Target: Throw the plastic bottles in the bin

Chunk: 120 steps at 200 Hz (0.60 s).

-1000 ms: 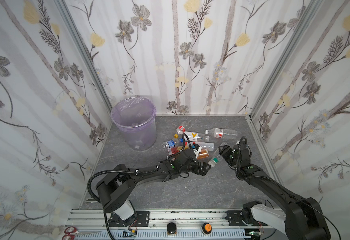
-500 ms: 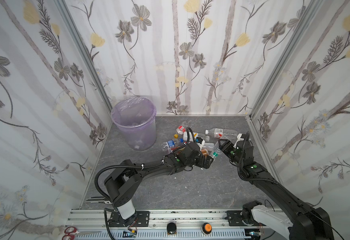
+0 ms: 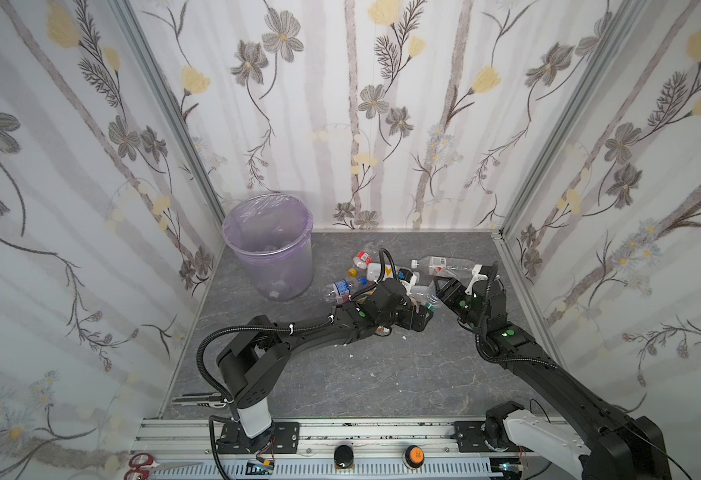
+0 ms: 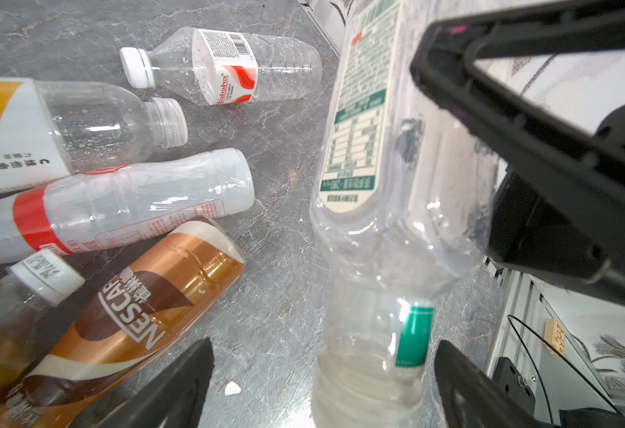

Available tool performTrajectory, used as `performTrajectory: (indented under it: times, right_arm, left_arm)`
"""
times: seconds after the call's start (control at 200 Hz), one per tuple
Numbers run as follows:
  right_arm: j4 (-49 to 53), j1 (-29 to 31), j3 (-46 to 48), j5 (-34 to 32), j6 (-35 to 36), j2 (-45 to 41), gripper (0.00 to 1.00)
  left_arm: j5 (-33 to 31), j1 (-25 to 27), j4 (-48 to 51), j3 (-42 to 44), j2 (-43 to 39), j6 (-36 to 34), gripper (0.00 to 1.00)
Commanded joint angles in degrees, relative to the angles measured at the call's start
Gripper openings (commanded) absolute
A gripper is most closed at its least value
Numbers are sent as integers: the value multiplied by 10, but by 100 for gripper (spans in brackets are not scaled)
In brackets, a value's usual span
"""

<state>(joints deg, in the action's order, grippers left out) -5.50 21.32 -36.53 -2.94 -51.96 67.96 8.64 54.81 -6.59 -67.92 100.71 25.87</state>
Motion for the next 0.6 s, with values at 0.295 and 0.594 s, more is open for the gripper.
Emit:
performTrajectory:
  times: [0.295,0.594]
  right_arm:
    - [-42,11,-8,4,-12,16,49]
    - [-58,10,-7,6,-19,27,49]
  left_arm:
    - [11,1,-1,-27,21,-4,78]
    - [9,0,-2,-27,28,-4,52]
